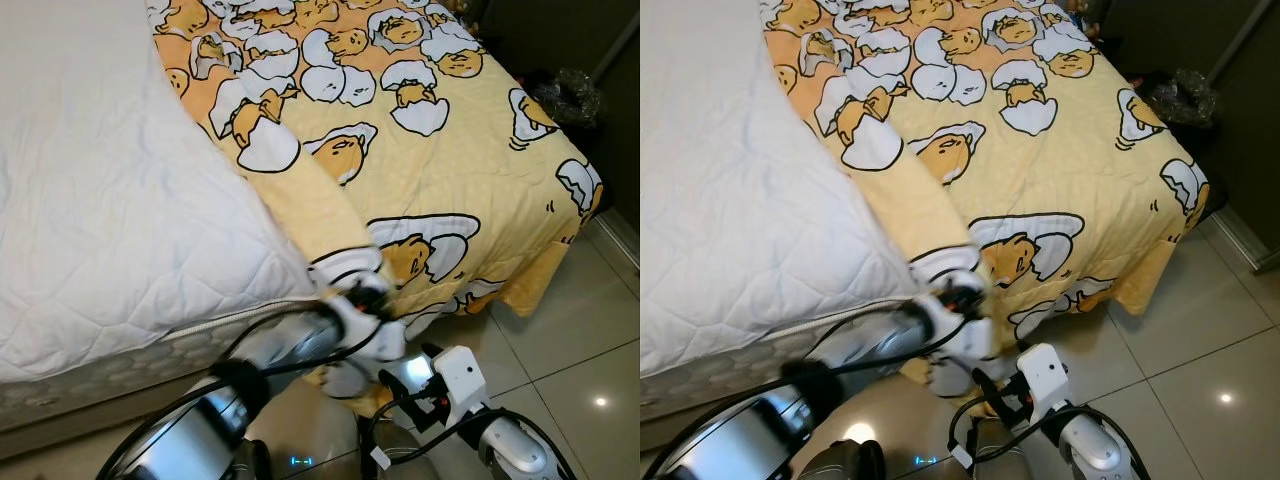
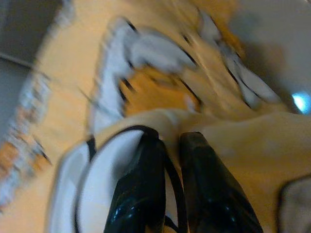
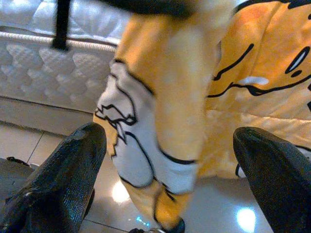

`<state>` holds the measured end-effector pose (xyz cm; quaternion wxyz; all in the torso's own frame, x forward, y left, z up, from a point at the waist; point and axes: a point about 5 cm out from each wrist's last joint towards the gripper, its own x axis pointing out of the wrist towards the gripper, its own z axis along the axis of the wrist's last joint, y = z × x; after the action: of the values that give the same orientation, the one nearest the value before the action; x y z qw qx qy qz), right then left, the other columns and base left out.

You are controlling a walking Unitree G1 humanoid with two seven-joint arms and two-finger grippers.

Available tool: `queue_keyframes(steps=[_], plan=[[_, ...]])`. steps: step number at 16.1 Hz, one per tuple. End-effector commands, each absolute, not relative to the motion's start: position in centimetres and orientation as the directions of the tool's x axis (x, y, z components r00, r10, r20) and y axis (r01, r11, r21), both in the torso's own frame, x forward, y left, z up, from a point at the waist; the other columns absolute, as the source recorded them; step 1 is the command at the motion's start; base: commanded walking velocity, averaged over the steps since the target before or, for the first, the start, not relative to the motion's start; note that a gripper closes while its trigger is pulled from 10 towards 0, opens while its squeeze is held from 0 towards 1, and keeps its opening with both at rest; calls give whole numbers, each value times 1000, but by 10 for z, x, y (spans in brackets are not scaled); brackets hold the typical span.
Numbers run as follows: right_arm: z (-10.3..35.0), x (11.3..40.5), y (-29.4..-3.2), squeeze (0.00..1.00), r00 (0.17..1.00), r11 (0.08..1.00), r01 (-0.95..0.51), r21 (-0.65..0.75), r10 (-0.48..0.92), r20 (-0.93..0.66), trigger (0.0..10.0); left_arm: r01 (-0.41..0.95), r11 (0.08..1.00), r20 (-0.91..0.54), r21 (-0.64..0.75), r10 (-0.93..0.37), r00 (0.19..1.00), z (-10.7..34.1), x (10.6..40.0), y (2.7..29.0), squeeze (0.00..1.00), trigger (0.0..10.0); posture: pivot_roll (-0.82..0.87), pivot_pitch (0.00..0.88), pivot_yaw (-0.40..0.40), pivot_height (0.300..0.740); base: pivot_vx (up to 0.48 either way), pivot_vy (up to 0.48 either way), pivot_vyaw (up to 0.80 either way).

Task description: Clean up the room

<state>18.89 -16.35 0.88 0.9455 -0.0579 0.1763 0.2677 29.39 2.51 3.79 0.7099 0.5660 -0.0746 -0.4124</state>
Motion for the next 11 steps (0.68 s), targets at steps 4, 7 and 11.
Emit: queue_keyframes(steps=[4,7,11], plan=[[5,184,-162,0,786,849,-528,-4,487,-381,10000,661,-50,-587,749,-512,627,-7,273,69,1000,10000,-245,196,5,731,0,0,0],[5,185,-163,0,781,844,-536,-6,493,-384,10000,734,-55,-695,677,-377,612,-31,258,96,1000,10000,-245,189,-4,731,0,0,0],[5,184,-166,0,781,843,-537,-16,490,-388,10000,565,595,-452,572,-346,822,1,287,108,0,10000,-252,173,-4,731,0,0,0]])
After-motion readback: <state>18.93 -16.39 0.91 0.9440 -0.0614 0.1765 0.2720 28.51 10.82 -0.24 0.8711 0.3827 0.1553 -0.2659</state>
